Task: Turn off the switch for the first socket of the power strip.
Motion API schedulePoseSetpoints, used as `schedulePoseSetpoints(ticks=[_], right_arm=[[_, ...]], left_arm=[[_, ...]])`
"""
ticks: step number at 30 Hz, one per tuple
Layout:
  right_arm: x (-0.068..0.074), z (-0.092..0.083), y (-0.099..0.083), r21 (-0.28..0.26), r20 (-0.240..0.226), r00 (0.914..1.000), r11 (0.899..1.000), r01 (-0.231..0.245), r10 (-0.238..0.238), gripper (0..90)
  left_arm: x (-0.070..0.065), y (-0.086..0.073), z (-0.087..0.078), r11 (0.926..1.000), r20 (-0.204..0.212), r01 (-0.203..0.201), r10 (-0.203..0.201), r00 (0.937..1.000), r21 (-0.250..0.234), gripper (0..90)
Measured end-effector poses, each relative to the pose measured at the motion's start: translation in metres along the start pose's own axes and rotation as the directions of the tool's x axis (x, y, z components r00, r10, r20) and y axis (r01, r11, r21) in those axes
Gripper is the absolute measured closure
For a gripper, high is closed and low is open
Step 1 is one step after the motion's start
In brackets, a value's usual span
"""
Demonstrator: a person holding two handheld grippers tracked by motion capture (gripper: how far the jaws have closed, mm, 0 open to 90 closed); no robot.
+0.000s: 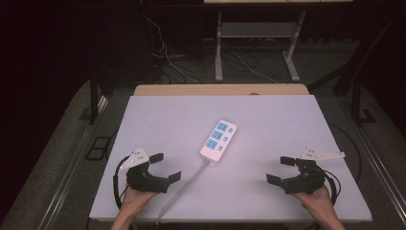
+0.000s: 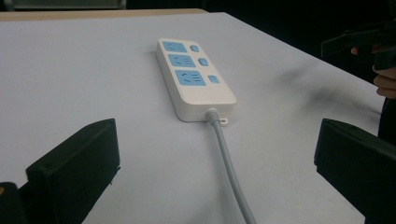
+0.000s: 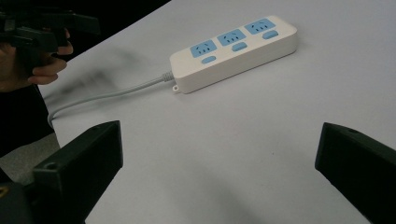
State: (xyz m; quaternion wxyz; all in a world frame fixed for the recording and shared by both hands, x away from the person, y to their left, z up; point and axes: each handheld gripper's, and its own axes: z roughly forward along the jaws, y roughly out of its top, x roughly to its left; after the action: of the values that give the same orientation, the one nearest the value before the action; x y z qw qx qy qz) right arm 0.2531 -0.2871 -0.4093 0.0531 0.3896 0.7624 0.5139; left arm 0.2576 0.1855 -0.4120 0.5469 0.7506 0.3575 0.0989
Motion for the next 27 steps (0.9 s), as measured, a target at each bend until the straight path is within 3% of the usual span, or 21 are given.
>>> schedulePoseSetpoints(ticks=[19, 27], right_arm=[[-0.0028, -0.0021, -0.0042, 0.013, 0.004, 1.0000, 1.000, -0.002, 0.002, 0.6], [-0.0021, -0.0017, -0.0037, 0.022, 0.005, 1.0000, 1.000, -0.001, 0.001, 0.6]], left_arm=[[-0.0019, -0.0001, 0.0014, 0.9997, 0.022, -0.001, 0.001, 0.9998, 0.024, 0.0], [-0.0051, 0.0018, 0.0051, 0.9980, 0.041, -0.010, 0.008, 0.9991, 0.063, 0.0]])
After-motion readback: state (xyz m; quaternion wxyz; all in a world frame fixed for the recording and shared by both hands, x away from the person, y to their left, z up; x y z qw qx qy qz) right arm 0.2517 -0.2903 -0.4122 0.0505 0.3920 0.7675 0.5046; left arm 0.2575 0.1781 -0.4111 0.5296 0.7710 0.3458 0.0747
